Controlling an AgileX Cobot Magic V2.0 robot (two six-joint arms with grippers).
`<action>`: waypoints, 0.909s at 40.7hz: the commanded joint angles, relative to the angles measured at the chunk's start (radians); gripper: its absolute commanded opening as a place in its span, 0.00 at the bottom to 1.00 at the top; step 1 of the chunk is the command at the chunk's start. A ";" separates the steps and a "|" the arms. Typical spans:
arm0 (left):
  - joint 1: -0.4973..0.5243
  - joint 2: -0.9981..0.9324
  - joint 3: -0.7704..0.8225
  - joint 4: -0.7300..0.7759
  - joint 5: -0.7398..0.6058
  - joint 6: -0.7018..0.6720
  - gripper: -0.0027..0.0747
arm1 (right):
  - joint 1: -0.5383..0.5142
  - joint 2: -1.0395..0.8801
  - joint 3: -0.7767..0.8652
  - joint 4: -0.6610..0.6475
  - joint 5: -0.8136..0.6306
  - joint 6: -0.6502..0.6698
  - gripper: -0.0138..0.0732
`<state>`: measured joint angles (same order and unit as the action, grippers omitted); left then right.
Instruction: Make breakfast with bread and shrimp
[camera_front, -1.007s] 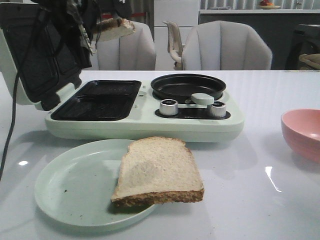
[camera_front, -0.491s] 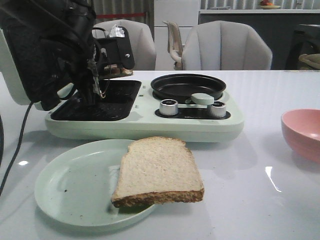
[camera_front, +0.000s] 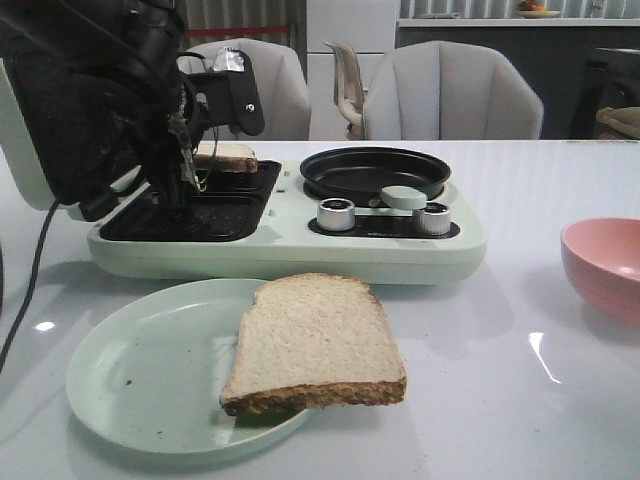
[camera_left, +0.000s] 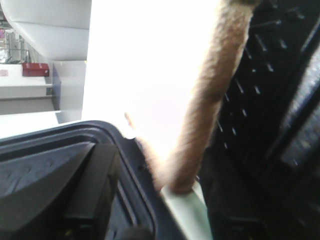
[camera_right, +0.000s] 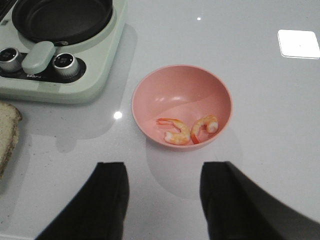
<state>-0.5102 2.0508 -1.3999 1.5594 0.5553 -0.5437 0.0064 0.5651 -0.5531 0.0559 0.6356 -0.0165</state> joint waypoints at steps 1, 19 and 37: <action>-0.001 -0.148 0.026 -0.032 -0.006 -0.006 0.60 | -0.005 0.010 -0.029 0.003 -0.066 -0.001 0.68; -0.182 -0.563 0.131 -0.792 0.301 0.293 0.60 | -0.005 0.010 -0.029 0.003 -0.066 -0.001 0.68; -0.212 -1.053 0.337 -1.301 0.351 0.309 0.60 | -0.005 0.010 -0.029 0.003 -0.066 -0.001 0.68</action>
<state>-0.7130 1.0925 -1.0916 0.2671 0.9752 -0.2363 0.0064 0.5651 -0.5531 0.0559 0.6356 -0.0165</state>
